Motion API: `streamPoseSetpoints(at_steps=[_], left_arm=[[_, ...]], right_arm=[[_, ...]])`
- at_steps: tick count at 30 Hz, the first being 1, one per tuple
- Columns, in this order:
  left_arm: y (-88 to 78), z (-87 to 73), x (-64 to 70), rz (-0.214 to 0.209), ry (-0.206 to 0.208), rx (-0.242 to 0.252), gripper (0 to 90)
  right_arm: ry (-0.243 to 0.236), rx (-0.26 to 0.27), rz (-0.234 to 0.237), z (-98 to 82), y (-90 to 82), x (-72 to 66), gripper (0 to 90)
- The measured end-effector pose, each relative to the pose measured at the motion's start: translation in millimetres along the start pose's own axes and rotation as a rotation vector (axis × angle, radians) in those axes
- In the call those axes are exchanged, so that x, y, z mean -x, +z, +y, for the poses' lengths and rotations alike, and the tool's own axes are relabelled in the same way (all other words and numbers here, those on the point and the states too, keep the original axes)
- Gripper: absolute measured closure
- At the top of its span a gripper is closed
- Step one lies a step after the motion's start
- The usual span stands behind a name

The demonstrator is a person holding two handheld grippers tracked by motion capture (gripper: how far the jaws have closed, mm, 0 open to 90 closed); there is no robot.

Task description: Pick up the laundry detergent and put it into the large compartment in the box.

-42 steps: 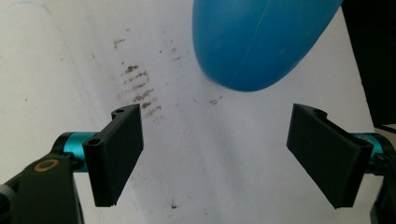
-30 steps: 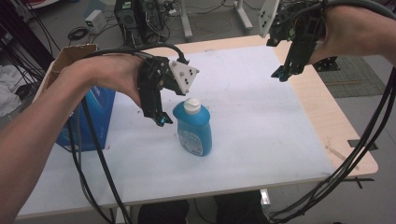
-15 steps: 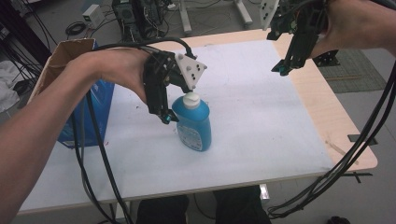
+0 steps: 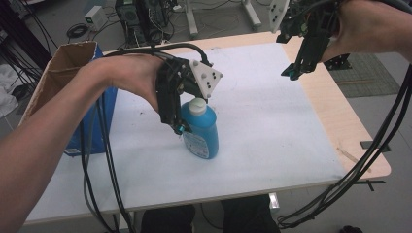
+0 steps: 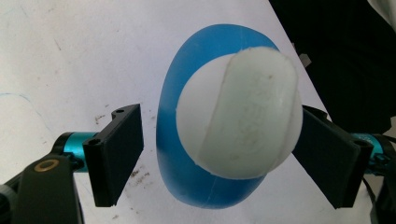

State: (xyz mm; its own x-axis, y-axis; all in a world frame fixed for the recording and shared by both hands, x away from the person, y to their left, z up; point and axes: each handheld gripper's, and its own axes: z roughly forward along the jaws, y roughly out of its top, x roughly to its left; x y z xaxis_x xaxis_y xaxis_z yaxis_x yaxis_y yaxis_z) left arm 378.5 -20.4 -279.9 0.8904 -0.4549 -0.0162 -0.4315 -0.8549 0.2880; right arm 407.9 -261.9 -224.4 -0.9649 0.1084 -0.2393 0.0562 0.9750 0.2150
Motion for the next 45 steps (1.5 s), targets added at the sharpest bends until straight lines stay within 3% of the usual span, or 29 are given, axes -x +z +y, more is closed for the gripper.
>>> streamPoseSetpoints(at_steps=[45], left_arm=[[-1.0, 4.3, 1.7, 0.012, 0.021, 0.001, 35.4]], right_arm=[[0.016, -0.009, -0.01, -6.0, -2.0, -1.4, 13.7]])
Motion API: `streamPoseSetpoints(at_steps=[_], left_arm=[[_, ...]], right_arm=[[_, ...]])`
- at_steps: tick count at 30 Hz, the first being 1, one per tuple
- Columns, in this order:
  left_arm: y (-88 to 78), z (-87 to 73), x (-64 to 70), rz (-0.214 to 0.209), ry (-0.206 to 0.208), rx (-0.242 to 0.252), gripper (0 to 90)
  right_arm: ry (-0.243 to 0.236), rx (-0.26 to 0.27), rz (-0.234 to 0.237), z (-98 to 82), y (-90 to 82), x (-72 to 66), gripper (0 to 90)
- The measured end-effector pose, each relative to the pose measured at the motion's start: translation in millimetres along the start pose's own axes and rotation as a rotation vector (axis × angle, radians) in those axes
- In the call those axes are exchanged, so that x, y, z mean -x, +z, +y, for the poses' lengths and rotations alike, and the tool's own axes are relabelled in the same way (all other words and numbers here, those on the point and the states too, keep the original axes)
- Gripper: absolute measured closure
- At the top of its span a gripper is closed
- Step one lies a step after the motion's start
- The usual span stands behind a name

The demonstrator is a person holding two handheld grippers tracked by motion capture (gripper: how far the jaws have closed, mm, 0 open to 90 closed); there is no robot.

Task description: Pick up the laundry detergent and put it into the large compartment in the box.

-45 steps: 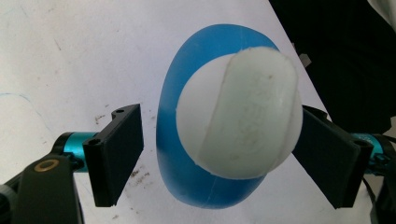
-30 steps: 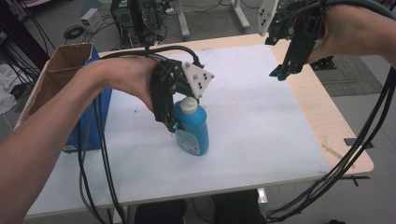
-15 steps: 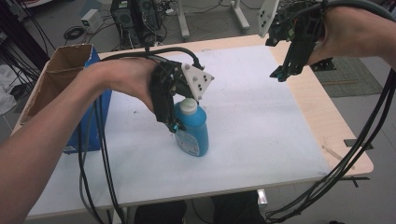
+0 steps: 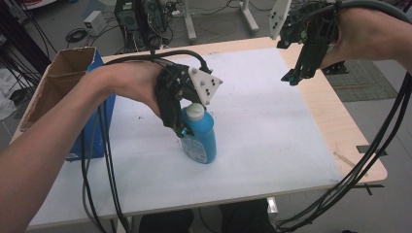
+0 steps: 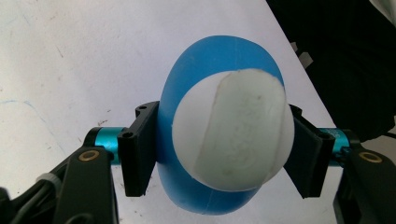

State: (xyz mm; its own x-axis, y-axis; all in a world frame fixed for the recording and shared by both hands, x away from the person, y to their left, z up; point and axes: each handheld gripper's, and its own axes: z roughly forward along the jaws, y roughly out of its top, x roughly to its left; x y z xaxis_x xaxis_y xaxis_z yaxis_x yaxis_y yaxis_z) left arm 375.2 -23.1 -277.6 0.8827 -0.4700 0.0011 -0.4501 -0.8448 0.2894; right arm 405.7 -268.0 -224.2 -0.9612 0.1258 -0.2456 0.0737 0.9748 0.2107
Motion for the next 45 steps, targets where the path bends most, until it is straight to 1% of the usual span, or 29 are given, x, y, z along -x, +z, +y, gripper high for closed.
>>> streamPoseSetpoints(at_steps=[12, 16, 21, 28, 33, 34, 37, 38, 44, 45], left_arm=[[0.1, 0.4, 0.9, 0.012, 0.016, -0.001, 36.7], [0.0, 0.6, 1.1, 0.013, 0.015, -0.003, 36.8], [0.0, 1.1, 2.6, 0.015, 0.001, -0.005, 36.8], [-0.1, 2.7, 4.3, 0.022, -0.006, -0.008, 37.0], [-0.1, 2.9, 4.4, 0.029, -0.01, 0.002, 37.1], [-0.1, 2.9, 4.4, 0.026, -0.024, 0.004, 37.2], [-0.1, 3.0, 3.9, 0.025, -0.028, 0.005, 37.2], [-0.3, 3.2, 3.1, 0.026, -0.024, 0.004, 37.3], [-1.9, 2.4, 2.3, 0.024, -0.053, 0.012, 37.4], [-2.9, 2.3, 2.0, 0.026, -0.05, 0.015, 37.4]], right_arm=[[-0.004, 0.002, 0.0, 1.8, 0.8, 0.0, 13.7], [-0.006, 0.002, 0.0, 1.6, 1.1, -0.1, 13.7], [-0.002, 0.001, -0.003, 1.3, 0.3, -0.7, 13.7], [-0.006, 0.0, 0.0, 2.2, 1.8, -1.4, 13.7], [-0.007, 0.001, 0.002, 3.6, 2.5, -1.4, 13.7], [-0.009, 0.001, 0.002, 3.7, 2.6, -1.2, 13.7], [-0.011, 0.001, 0.003, 3.7, 2.7, -1.4, 13.7], [-0.011, 0.002, 0.003, 3.7, 2.6, -1.4, 13.7], [-0.008, 0.002, 0.003, 2.3, 2.0, -1.3, 13.7], [-0.005, 0.003, 0.001, 2.0, 2.0, -1.4, 13.7]])
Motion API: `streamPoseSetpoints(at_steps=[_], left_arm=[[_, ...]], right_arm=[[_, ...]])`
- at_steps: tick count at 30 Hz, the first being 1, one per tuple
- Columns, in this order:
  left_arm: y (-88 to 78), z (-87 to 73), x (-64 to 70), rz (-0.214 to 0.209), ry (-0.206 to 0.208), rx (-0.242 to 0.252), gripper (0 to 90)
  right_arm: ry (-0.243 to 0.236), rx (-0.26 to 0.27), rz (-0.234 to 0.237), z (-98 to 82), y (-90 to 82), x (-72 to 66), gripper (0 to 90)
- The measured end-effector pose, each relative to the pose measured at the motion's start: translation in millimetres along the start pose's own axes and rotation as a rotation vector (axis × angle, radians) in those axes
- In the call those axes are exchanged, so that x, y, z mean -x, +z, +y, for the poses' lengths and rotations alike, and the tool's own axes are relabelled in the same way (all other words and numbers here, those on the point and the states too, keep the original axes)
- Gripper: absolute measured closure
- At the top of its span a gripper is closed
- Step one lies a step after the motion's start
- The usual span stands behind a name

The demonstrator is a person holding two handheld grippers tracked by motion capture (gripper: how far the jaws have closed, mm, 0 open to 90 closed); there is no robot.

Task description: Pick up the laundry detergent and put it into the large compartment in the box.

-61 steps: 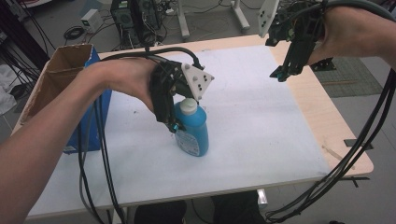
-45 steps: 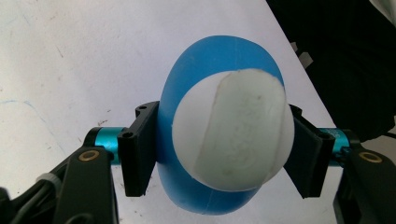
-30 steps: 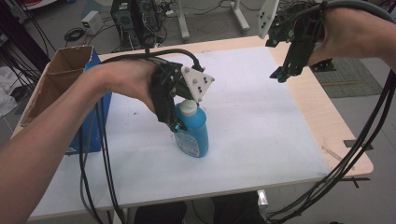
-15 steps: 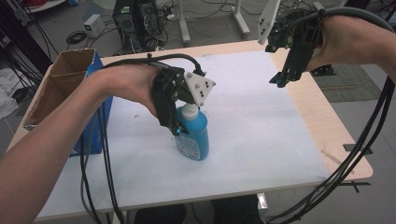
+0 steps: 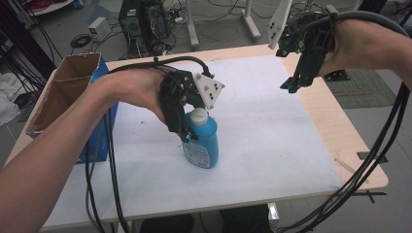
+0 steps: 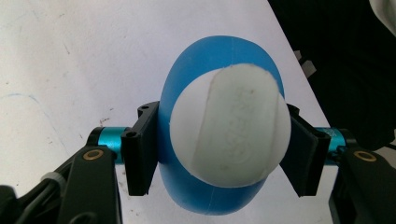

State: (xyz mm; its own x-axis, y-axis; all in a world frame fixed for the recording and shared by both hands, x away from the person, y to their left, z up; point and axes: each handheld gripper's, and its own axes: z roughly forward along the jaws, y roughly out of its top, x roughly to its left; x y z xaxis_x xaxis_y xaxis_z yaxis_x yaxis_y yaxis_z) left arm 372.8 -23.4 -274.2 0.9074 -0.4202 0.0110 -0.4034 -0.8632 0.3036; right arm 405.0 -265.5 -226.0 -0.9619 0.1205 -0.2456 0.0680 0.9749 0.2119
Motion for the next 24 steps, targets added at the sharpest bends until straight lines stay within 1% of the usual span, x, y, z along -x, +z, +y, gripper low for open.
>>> streamPoseSetpoints(at_steps=[4, 8, 12, 13, 14, 15, 17, 19, 21, 23, 24], left_arm=[[-5.0, 0.0, -0.4, 0.005, -0.027, 0.01, 37.5], [-12.2, 1.1, -0.4, 0.02, -0.044, 0.001, 37.4], [-21.1, 2.9, -1.1, 0.033, -0.051, -0.005, 37.5], [-22.6, 3.0, -0.1, 0.036, -0.068, -0.001, 37.5], [-25.0, 3.4, -0.8, 0.04, -0.064, -0.007, 37.5], [-27.2, 3.2, -0.6, 0.042, -0.076, -0.012, 37.5], [-32.1, 3.3, -1.3, 0.049, -0.085, -0.01, 37.4], [-37.2, 4.8, -0.8, 0.057, -0.085, -0.016, 37.4], [-43.6, 6.8, -0.5, 0.063, -0.099, -0.019, 37.4], [-46.0, 7.6, -0.5, 0.064, -0.102, -0.021, 37.5], [-51.9, 9.4, -0.7, 0.067, -0.113, -0.022, 37.5]], right_arm=[[-0.002, 0.001, 0.0, -0.3, 0.4, 0.0, 13.7], [-0.004, 0.001, 0.003, 0.5, 1.4, -0.3, 13.7], [-0.002, -0.002, 0.004, 1.0, 2.1, -0.7, 13.7], [-0.002, 0.0, 0.004, 1.0, 2.3, -0.8, 13.7], [-0.003, 0.002, 0.004, 0.9, 2.7, -0.7, 13.7], [-0.004, 0.001, 0.005, 0.9, 3.0, -0.9, 13.7], [-0.004, 0.0, 0.008, 1.0, 3.9, -1.4, 13.7], [-0.008, -0.002, 0.01, 1.0, 4.6, -1.4, 13.7], [-0.009, 0.0, 0.01, 1.0, 4.9, -1.3, 13.7], [-0.009, 0.001, 0.01, 1.0, 5.0, -1.1, 13.7], [-0.007, 0.0, 0.01, 1.1, 5.1, -1.1, 13.7]])
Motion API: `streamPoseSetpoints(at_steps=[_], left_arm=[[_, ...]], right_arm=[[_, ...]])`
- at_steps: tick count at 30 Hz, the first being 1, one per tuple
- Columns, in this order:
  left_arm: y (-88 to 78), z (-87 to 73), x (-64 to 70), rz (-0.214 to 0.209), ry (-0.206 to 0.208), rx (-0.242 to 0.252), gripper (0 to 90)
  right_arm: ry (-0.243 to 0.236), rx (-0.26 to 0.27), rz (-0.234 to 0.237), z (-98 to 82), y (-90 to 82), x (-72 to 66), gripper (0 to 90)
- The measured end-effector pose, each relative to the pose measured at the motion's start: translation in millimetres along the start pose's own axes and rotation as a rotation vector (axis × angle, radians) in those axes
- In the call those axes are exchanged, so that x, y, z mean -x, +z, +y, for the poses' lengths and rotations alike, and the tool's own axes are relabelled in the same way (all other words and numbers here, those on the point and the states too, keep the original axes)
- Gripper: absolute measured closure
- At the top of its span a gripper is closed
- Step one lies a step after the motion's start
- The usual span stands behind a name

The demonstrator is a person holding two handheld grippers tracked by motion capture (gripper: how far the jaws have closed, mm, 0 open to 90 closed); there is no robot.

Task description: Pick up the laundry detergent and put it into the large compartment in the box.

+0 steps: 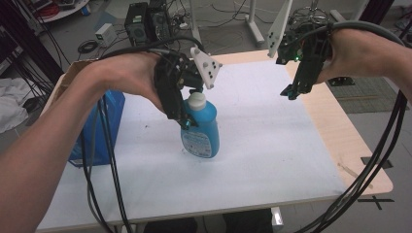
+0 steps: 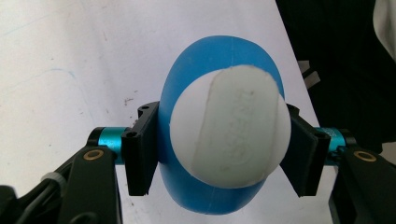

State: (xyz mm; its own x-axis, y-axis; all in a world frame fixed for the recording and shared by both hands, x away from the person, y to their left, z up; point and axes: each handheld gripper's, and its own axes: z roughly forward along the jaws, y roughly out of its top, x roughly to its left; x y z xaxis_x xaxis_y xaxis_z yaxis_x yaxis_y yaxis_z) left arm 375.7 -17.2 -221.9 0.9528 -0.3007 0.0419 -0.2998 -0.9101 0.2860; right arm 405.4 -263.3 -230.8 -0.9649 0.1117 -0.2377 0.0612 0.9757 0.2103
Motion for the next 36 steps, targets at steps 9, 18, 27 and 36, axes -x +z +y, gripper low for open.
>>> streamPoseSetpoints(at_steps=[9, 18, 27, 36], left_arm=[[-22.9, 4.9, -3.4, 0.005, -0.044, -0.008, 37.5], [-55.2, -1.4, -10.5, 0.041, -0.135, -0.041, 37.5], [-85.7, -18.5, -12.4, 0.073, -0.275, -0.072, 37.5], [-108.7, -52.3, -16.2, 0.112, -0.455, -0.079, 37.6]], right_arm=[[-0.006, 0.004, -0.002, 1.6, 1.2, -0.4, 13.7], [-0.003, 0.009, -0.003, -0.4, 0.2, -0.3, 13.7], [-0.01, 0.009, -0.002, 1.8, 2.7, -0.2, 13.7], [-0.023, 0.007, -0.002, 4.7, 3.2, -2.0, 13.7]])
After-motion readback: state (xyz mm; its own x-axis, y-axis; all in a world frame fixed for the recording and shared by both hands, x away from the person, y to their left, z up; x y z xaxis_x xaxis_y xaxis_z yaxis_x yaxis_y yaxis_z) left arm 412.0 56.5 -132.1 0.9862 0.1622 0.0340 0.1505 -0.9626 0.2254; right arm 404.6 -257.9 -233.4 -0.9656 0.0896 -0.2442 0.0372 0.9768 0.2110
